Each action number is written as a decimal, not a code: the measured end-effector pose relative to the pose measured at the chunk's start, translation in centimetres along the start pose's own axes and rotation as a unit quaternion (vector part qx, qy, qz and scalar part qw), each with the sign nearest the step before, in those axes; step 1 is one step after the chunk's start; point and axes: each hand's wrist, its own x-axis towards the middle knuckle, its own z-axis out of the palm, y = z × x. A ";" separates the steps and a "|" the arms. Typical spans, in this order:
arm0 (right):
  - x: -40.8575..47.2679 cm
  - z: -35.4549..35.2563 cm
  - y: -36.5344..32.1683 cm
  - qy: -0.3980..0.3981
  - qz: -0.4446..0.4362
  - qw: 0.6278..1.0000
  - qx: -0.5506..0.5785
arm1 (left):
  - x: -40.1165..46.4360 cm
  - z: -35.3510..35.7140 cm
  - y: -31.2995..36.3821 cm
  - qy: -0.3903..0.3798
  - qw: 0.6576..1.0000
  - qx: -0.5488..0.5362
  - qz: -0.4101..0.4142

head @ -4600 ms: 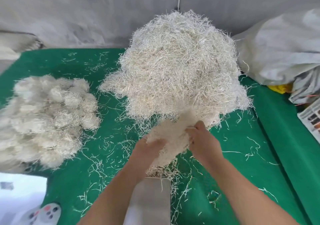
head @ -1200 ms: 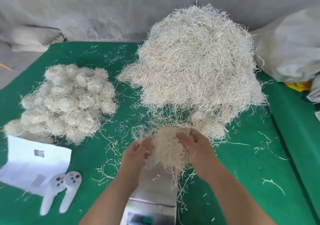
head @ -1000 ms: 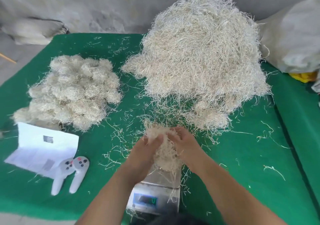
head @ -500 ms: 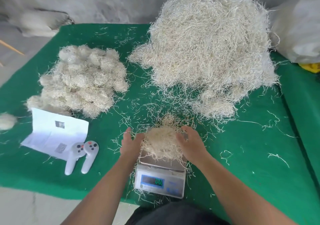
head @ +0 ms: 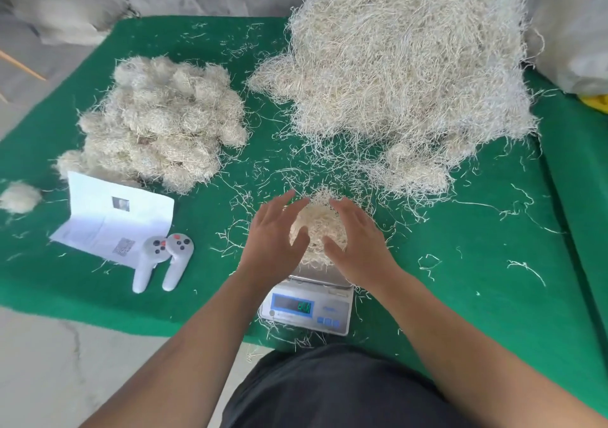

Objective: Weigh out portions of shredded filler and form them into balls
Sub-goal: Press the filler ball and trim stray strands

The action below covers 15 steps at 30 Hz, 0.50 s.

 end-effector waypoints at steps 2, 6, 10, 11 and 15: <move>-0.1 0.1 -0.1 -0.001 -0.012 1.000 -0.011 | -0.1 0.0 0.3 -0.007 0.999 0.027 0.026; -0.3 0.5 -0.2 -0.006 -0.021 0.999 -0.024 | -0.4 -0.2 0.4 -0.007 0.997 0.054 0.049; -0.5 0.9 -0.1 -0.007 -0.019 0.999 -0.028 | -0.6 -0.1 0.5 -0.004 0.997 0.053 0.053; -0.6 0.9 0.0 -0.005 -0.019 0.999 -0.028 | -0.7 -0.1 0.5 -0.003 0.997 0.053 0.052; -0.7 1.1 0.1 -0.001 -0.013 1.000 -0.024 | -0.8 -0.1 0.5 0.003 0.997 0.053 0.048</move>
